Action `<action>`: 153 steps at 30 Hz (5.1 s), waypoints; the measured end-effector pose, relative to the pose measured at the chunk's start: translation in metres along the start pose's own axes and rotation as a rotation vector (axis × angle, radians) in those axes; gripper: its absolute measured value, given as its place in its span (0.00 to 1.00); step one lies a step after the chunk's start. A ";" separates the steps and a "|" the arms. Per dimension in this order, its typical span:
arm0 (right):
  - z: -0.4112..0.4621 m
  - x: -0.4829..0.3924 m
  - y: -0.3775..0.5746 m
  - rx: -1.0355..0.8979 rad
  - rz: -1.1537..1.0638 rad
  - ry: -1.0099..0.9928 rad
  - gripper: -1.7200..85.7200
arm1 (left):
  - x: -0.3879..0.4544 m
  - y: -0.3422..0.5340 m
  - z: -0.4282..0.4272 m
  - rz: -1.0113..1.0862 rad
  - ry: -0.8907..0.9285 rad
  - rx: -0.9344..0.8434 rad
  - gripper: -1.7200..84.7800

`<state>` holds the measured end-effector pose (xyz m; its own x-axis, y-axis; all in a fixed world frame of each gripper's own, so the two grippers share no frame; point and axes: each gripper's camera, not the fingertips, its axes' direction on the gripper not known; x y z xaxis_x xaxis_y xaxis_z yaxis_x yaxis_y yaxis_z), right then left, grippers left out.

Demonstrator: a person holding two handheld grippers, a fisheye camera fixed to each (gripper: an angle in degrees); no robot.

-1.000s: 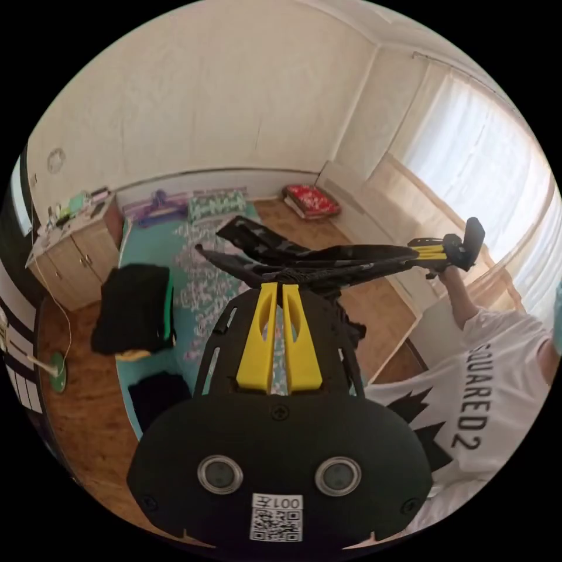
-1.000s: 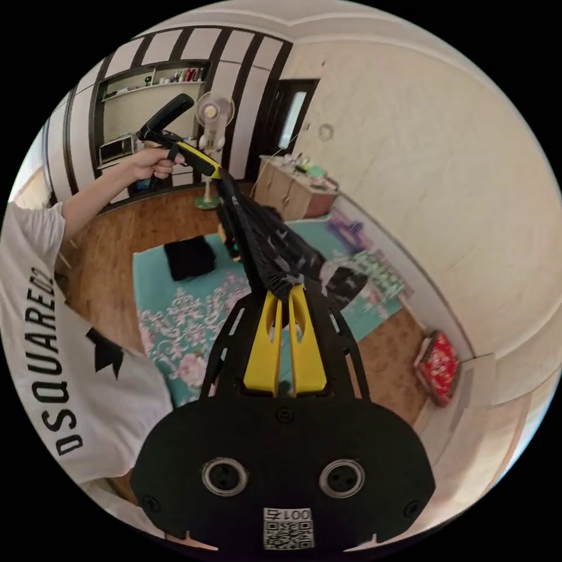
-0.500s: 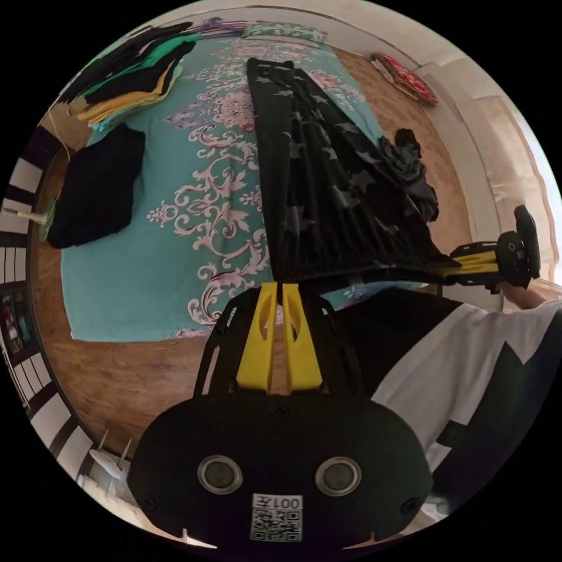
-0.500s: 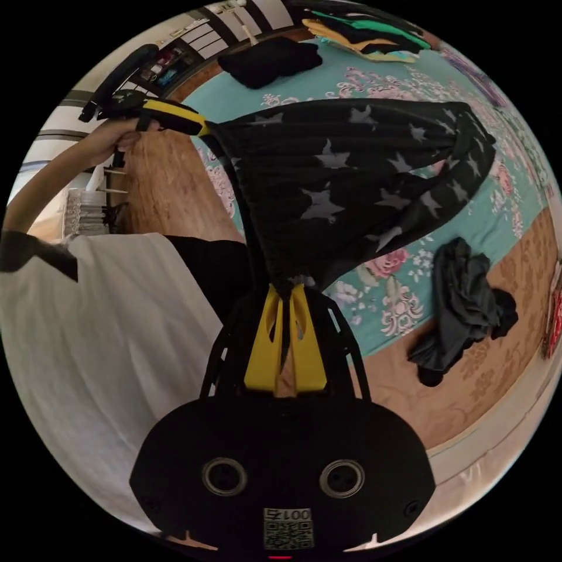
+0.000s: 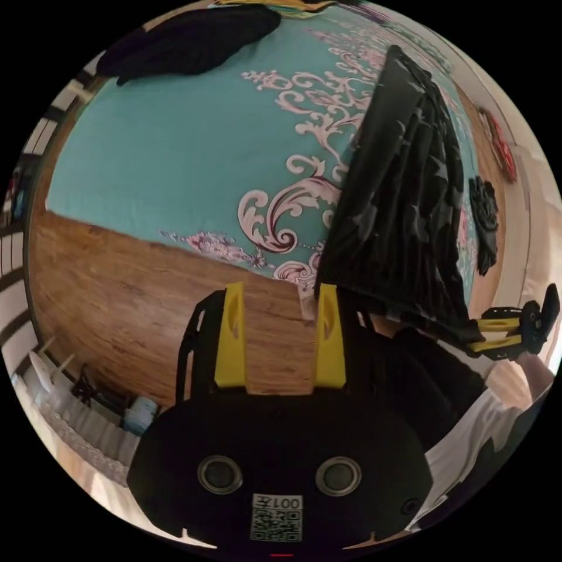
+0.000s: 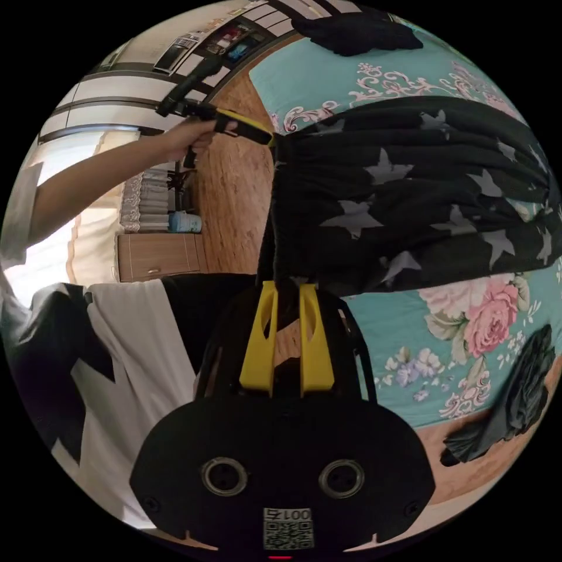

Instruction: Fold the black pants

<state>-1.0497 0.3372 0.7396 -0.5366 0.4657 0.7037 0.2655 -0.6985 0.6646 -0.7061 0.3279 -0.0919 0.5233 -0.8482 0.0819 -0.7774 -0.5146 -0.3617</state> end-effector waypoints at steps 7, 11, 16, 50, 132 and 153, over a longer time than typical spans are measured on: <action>-0.026 0.047 0.053 0.020 -0.014 -0.101 0.16 | 0.013 -0.025 0.079 -0.171 0.161 0.122 0.21; -0.047 0.081 0.076 0.084 0.036 0.053 0.15 | 0.013 -0.017 0.096 -0.297 0.148 0.232 0.21; -0.155 0.229 0.070 0.348 0.138 0.466 0.16 | 0.007 0.019 0.125 -0.468 0.338 0.481 0.22; -0.355 0.454 0.187 0.784 0.822 0.511 0.02 | 0.247 -0.161 0.308 -0.270 0.770 0.146 0.01; 0.345 -0.100 -0.049 0.796 0.786 0.472 0.10 | -0.003 -0.355 0.218 -0.092 1.157 0.184 0.09; 0.370 -0.144 0.068 1.064 0.789 0.001 0.07 | -0.055 -0.254 0.199 -0.309 1.810 0.324 0.04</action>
<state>-0.6581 0.4240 0.7761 0.0501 0.1332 0.9898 0.9987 -0.0159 -0.0484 -0.4680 0.5302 -0.1899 -0.5142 0.0606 0.8555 -0.5371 -0.8004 -0.2662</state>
